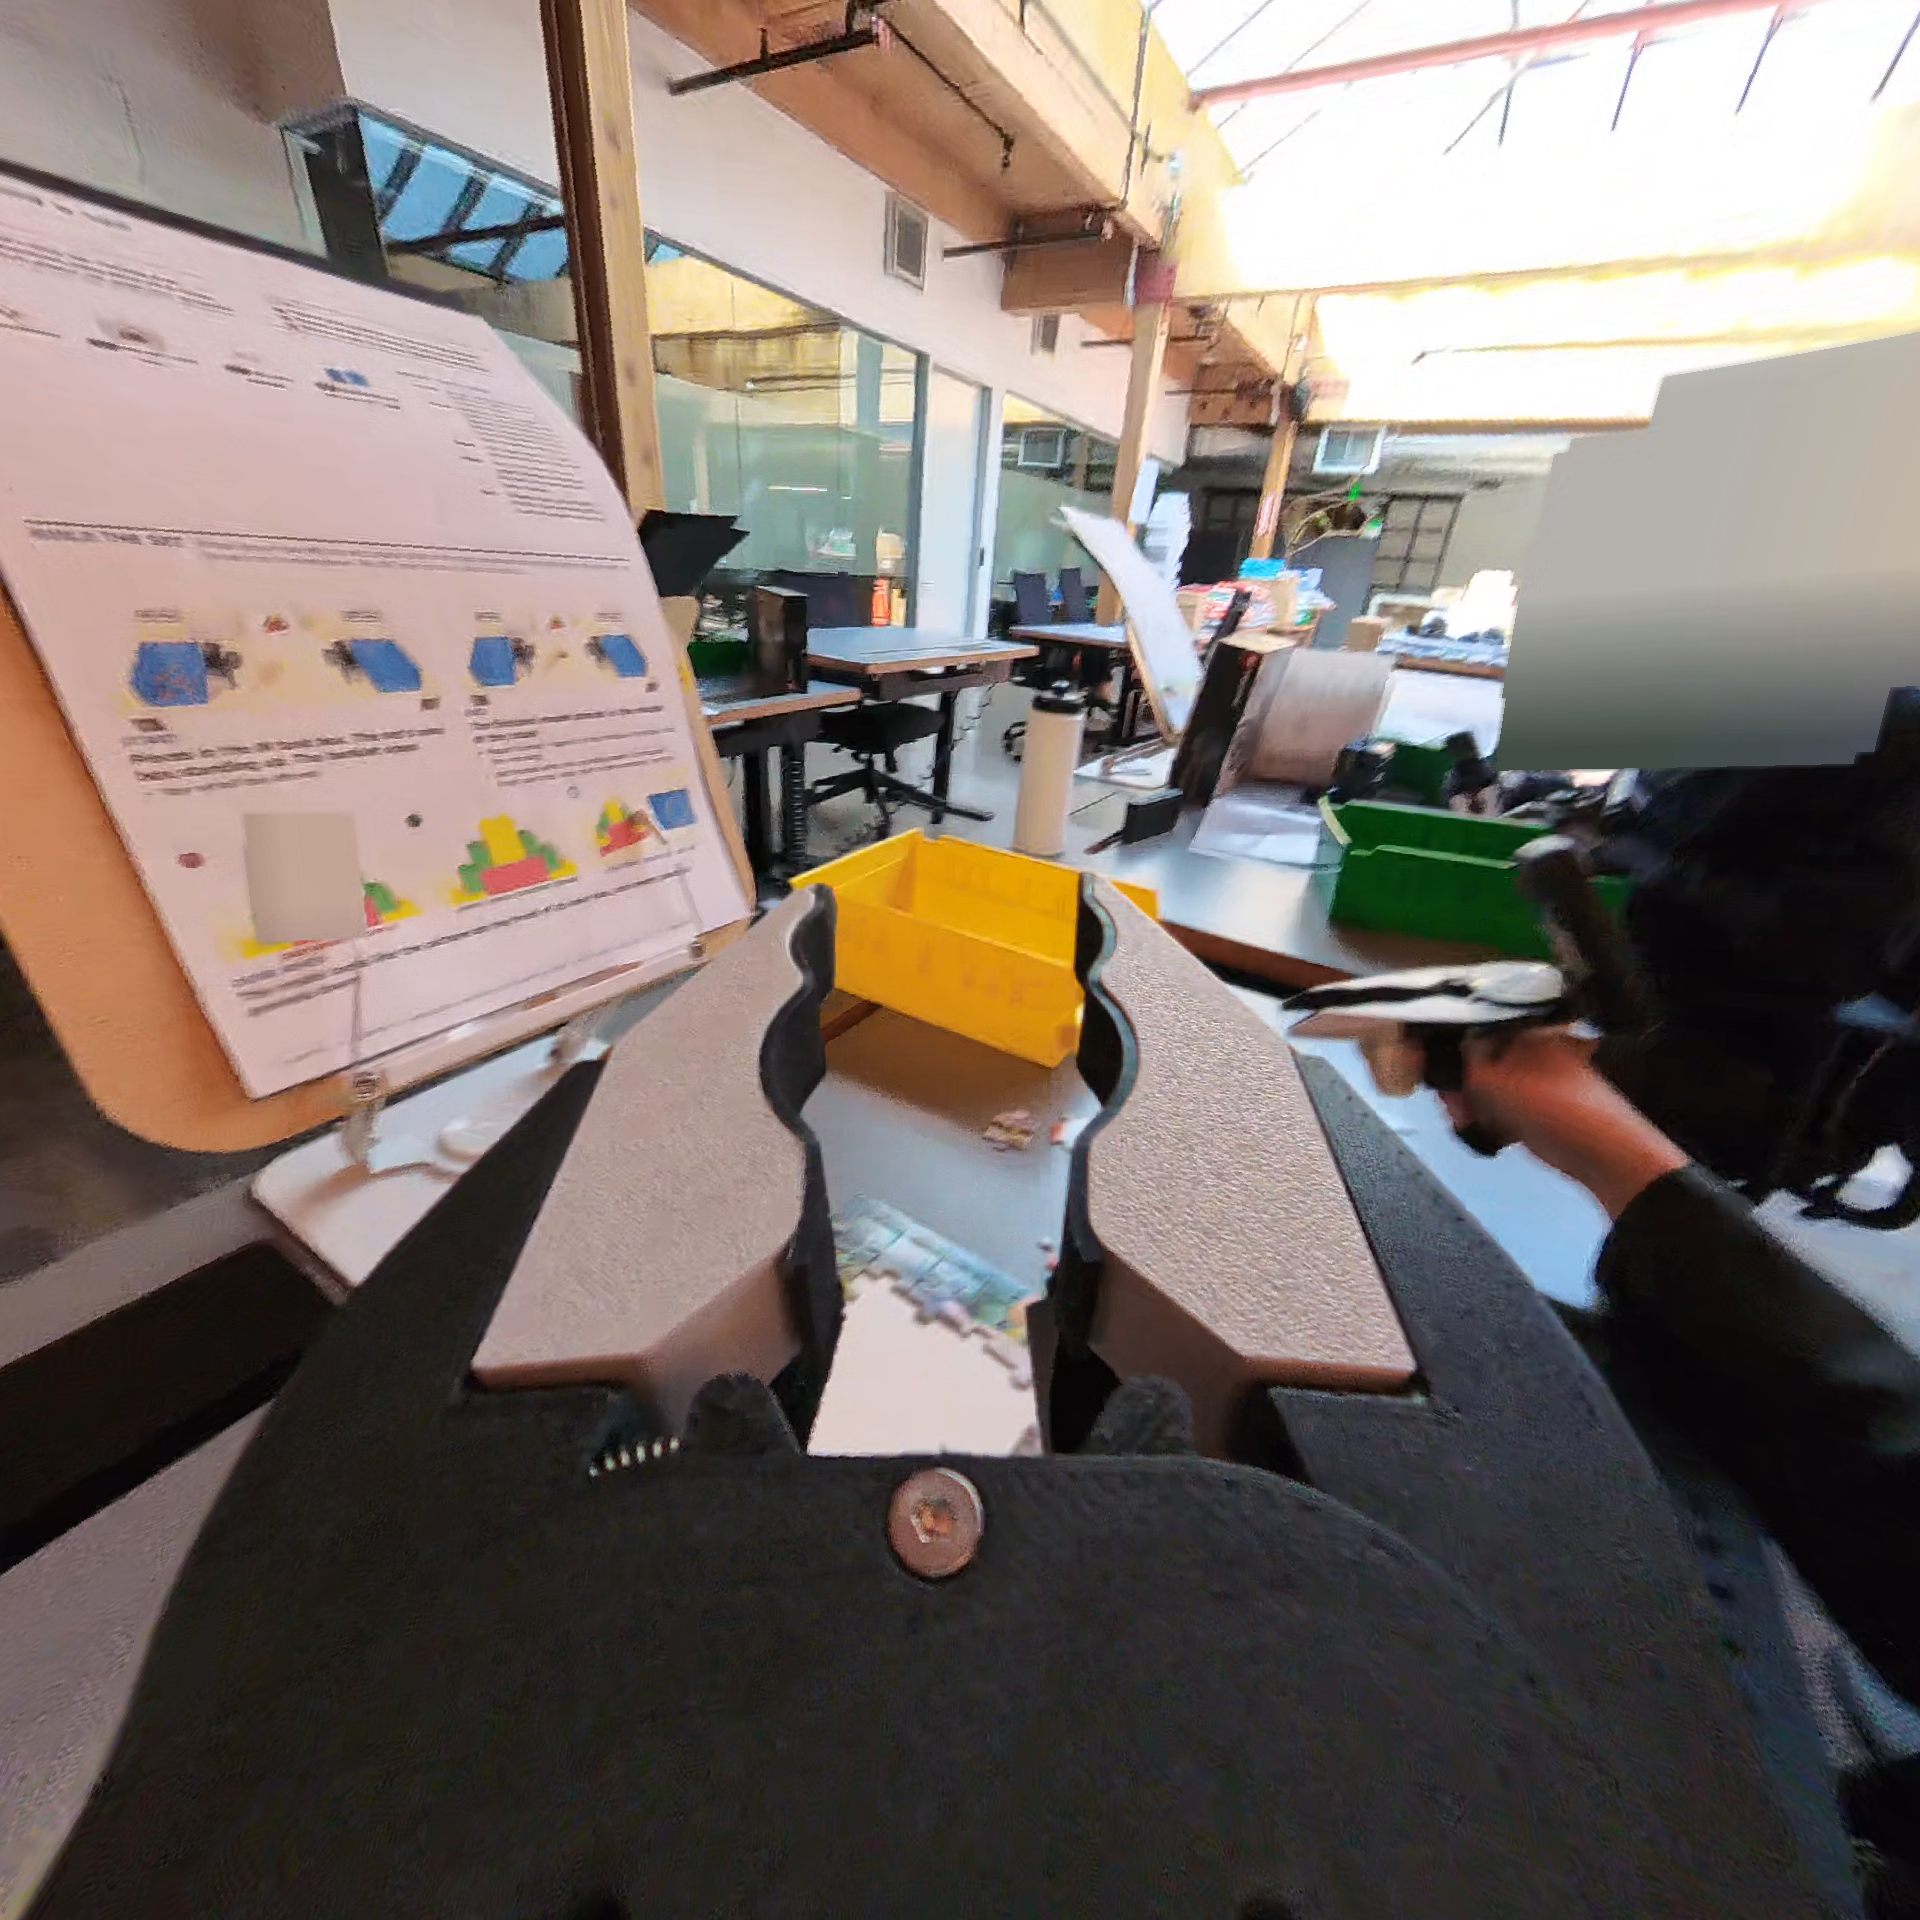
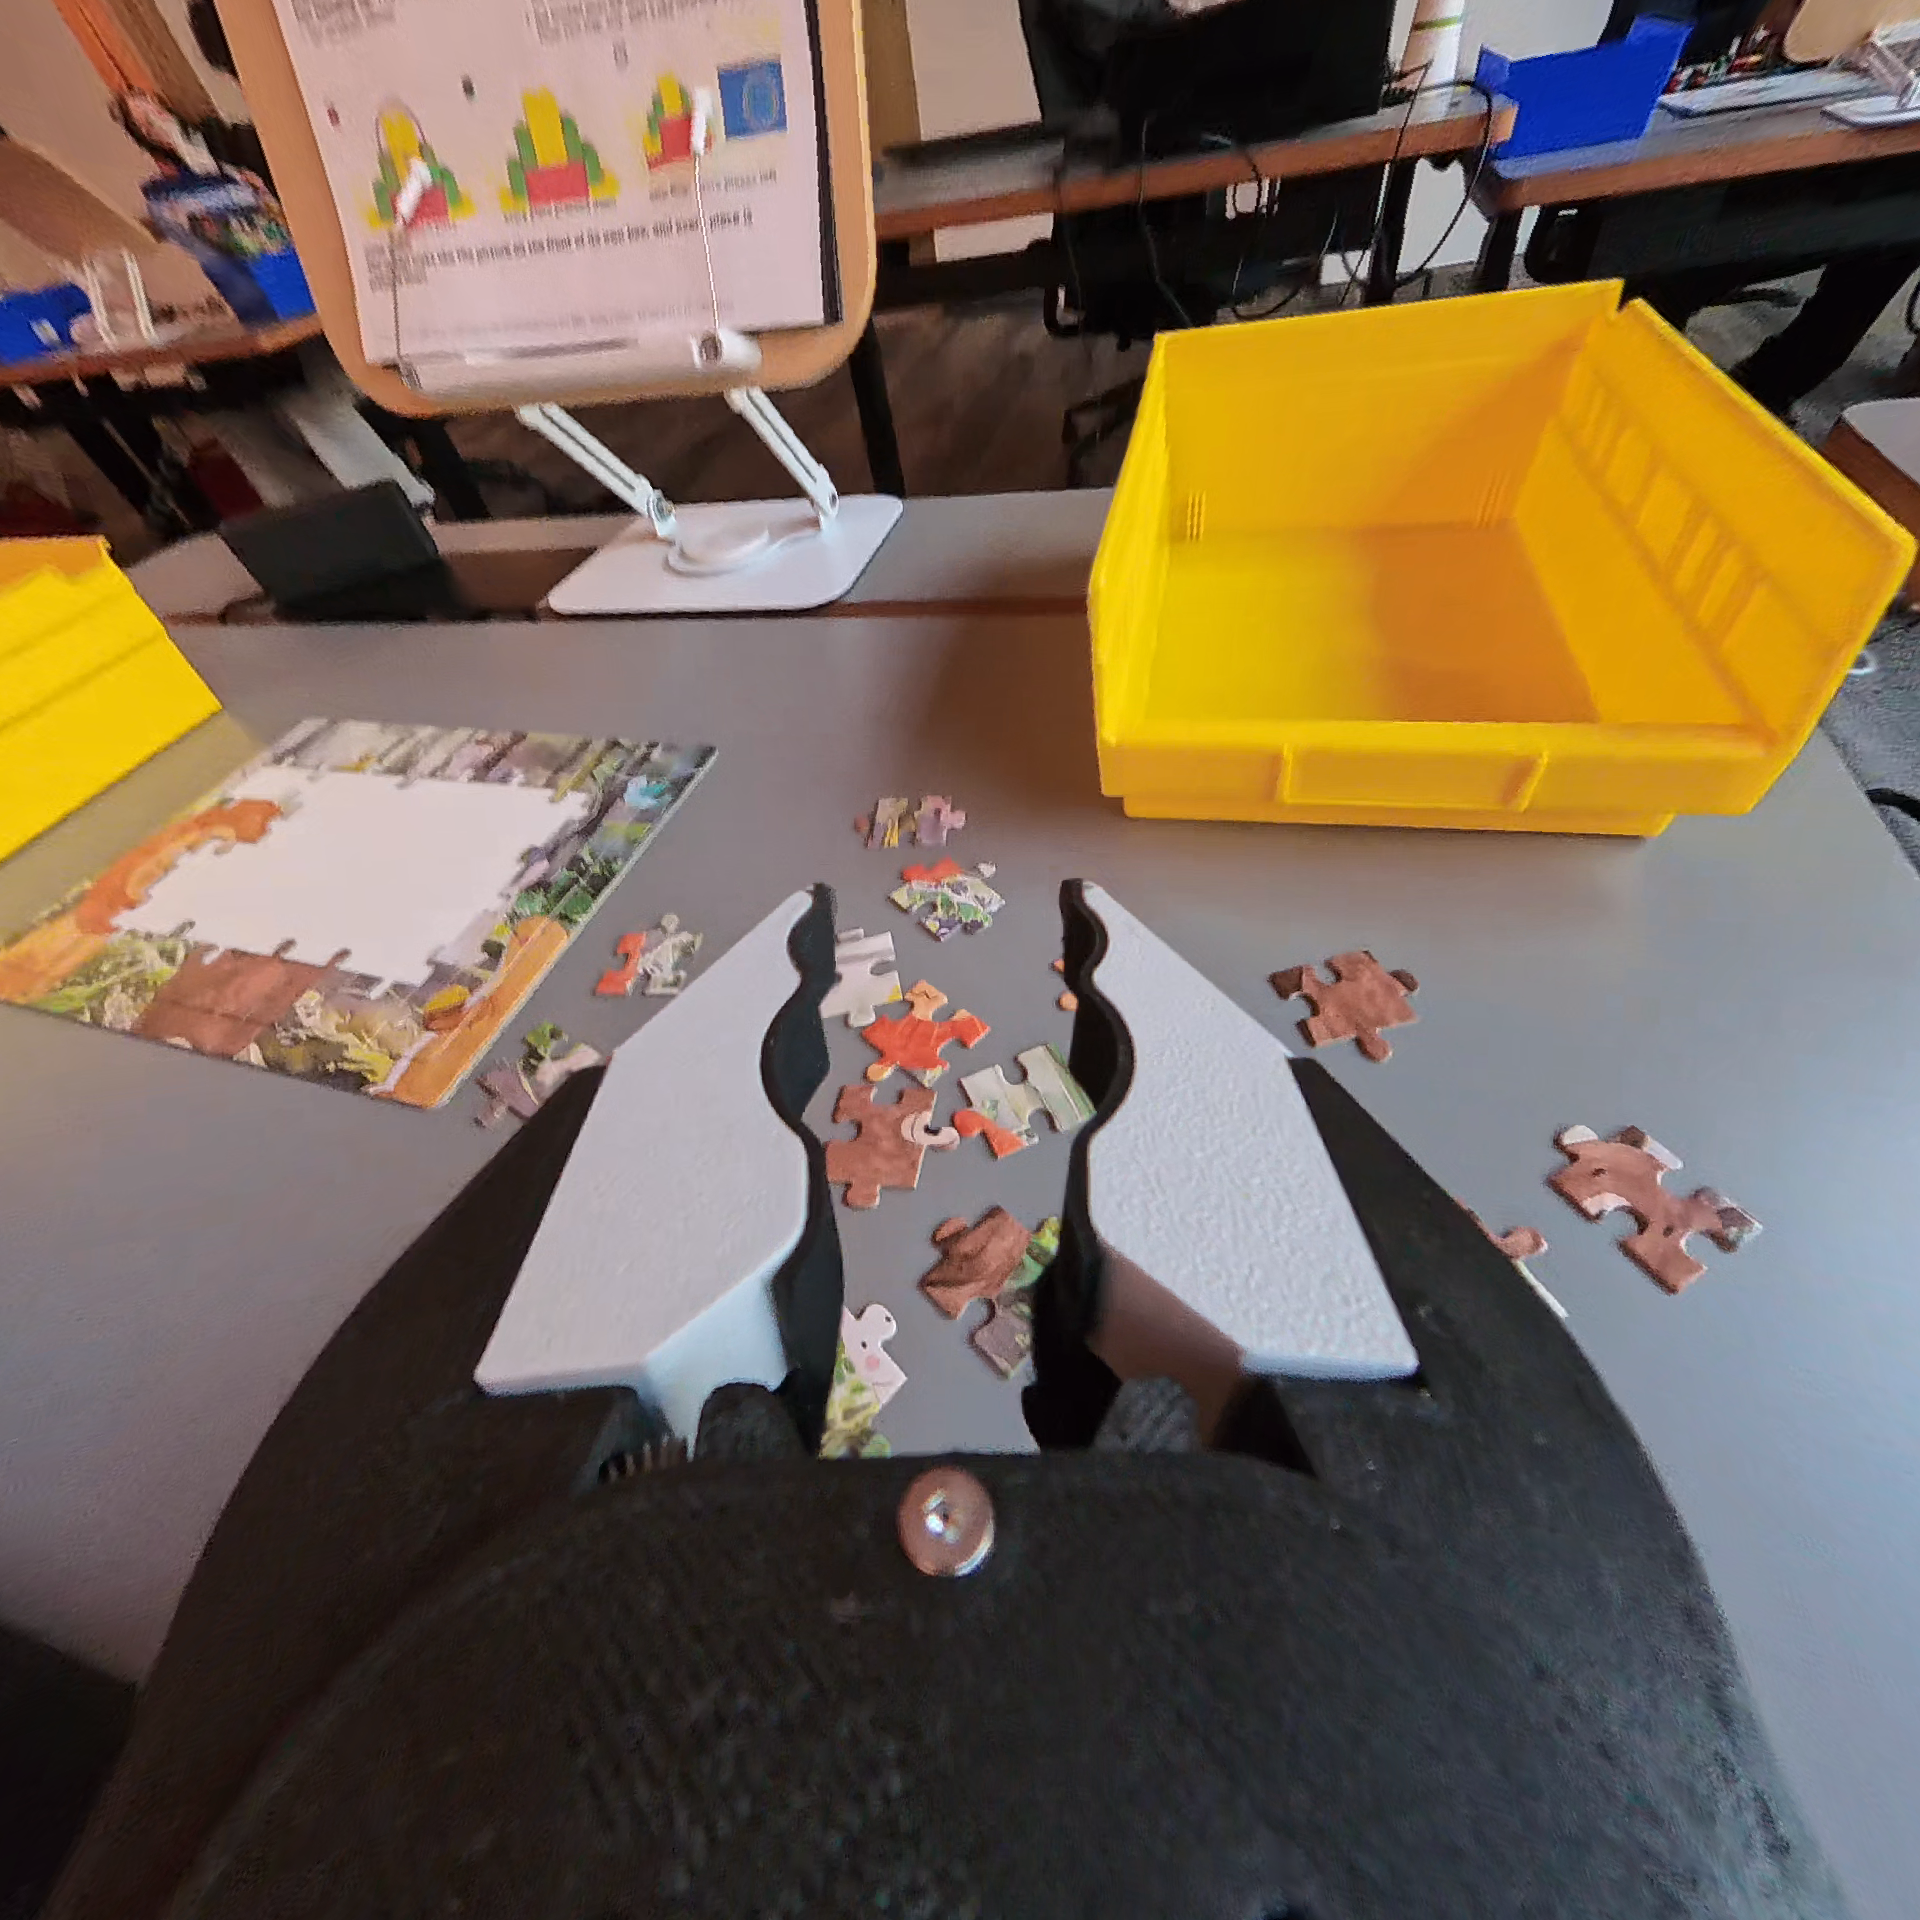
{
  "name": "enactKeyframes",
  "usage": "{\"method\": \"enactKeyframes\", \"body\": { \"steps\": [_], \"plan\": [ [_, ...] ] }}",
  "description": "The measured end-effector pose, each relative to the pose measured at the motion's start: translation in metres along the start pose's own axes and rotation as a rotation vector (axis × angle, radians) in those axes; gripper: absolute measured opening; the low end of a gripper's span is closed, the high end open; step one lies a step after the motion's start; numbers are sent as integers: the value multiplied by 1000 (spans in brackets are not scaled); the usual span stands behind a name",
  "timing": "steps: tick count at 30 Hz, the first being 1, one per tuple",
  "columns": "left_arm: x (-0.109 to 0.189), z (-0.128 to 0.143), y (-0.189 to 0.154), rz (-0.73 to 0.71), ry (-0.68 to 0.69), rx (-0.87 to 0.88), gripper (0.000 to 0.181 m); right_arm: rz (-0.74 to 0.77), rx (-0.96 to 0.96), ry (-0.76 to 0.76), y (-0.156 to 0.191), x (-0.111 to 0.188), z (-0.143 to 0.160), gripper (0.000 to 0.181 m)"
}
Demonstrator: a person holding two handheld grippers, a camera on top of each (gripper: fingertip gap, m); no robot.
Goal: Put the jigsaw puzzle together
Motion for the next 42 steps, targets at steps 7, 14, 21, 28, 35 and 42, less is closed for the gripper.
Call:
{"method": "enactKeyframes", "body": {
  "steps": [7,14,21,28,35,42],
  "plan": [
    [2,11,18,60,92,156,52,115,96,241,-1,16,39,45],
    [4,26,40,-2,154,152,50,148,-51,351,3,11,64,40],
    [-5,42,30,25,250,129,51,91,-119,475,29,-28,74,39],
    [-5,46,28,31,278,121,52,168,-40,606,29,-35,91,44],
    [-5,51,32,31,304,134,53,134,38,651,32,-42,100,20],
    [-2,52,35,36,308,149,53,81,102,636,39,-42,97,9]
  ]
}}
Point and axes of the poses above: each gripper's, where its closed fingertips meet, x back along the fingers, z out of its underside, y = z × x across the jaws, the point moved 3 cm from there along x, back along the fingers, and after that the axes turned 2 degrees about -z, right-handed, at the moved point
